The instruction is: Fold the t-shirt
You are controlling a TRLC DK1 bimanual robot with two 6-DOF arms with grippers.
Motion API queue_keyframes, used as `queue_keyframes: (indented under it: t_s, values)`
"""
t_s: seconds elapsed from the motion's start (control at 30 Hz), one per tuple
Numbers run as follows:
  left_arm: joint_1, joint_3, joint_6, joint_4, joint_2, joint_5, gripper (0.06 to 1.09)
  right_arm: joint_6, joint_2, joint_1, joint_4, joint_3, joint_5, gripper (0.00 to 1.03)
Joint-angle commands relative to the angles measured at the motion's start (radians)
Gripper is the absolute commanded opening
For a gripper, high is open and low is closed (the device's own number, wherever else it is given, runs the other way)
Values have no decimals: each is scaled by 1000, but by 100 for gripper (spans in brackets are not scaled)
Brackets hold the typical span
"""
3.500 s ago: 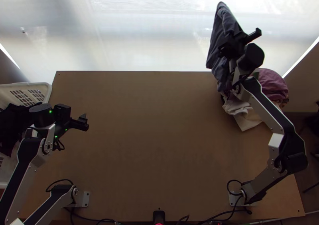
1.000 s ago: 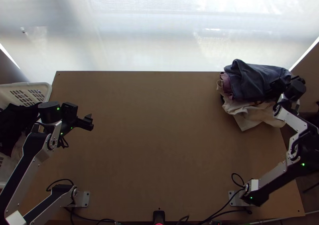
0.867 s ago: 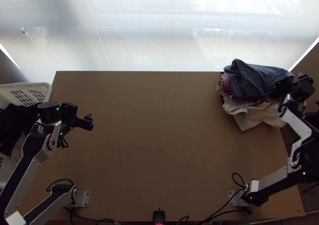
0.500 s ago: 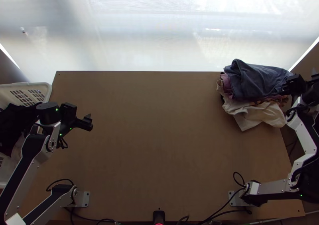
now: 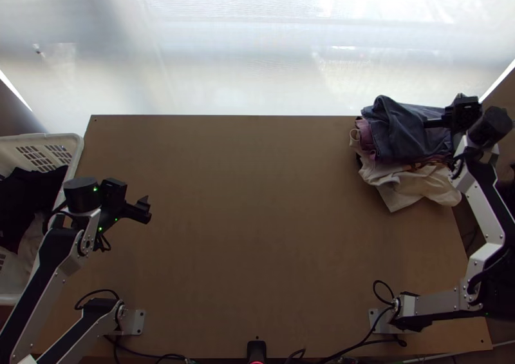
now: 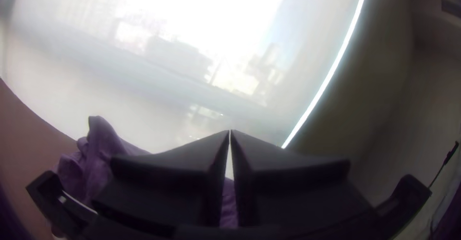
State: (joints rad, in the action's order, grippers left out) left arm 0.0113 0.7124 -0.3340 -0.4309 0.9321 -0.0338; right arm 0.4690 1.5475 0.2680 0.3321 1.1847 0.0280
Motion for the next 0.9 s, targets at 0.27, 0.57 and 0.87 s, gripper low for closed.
queue_keyframes:
  t_s: [0.27,0.57,0.87]
  values:
    - [-7,-79,-10,49,-39,8,102,-326,260,4,50,32,-140,3]
    - [-7,-106,-19,55,-73,17,102,-354,425,-76,74,142,-172,3]
    - [-24,-120,-30,50,-96,21,102,-348,457,-75,76,53,-171,3]
